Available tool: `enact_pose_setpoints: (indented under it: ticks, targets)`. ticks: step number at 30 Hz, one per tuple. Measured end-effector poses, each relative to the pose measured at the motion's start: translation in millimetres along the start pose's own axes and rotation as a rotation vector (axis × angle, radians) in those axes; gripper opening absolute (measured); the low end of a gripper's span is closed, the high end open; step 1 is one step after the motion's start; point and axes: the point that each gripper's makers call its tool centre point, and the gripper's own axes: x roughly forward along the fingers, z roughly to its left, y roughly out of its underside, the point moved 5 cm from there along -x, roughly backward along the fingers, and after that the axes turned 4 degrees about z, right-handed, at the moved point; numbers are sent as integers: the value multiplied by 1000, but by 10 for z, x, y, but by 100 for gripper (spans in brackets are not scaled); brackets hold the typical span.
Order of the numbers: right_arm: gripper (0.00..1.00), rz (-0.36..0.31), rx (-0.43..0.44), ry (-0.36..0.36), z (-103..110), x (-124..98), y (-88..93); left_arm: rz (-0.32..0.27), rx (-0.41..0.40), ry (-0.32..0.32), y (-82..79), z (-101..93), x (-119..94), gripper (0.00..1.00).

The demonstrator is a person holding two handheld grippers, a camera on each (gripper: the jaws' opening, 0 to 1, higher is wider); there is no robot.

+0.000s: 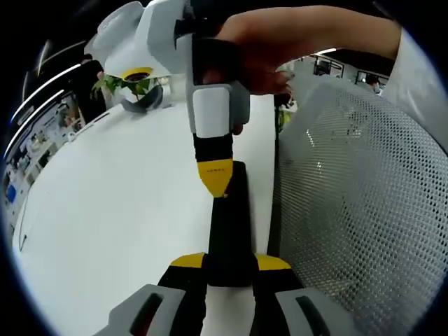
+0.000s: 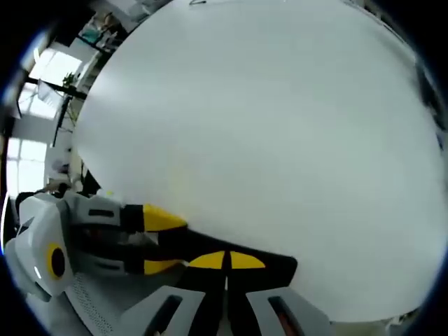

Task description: Press the specified remote control buttons in sequence, fully releasing each button before pressing the next.

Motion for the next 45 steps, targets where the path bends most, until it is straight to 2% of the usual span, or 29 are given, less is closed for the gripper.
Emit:
enact_pose_setpoints:
  ticks: [13, 26, 30, 37, 45]
  targets:
    - [0, 43, -28, 17, 14, 45, -2, -1, 2, 0, 0, 3, 4, 24]
    - [0, 43, 14, 9, -6, 64, -19, -5, -3, 0, 3, 9, 6, 24]
    - [0, 35, 25, 30, 10, 69, -20, -5, -4, -2, 2, 12, 7, 24]
    - [0, 16, -17, 63, 39, 59, 2, -5, -5, -3, 2, 11, 5, 24]
    - [0, -31, -23, 42, 8, 33, 73, -2, -5, -3, 0, 10, 4, 24]
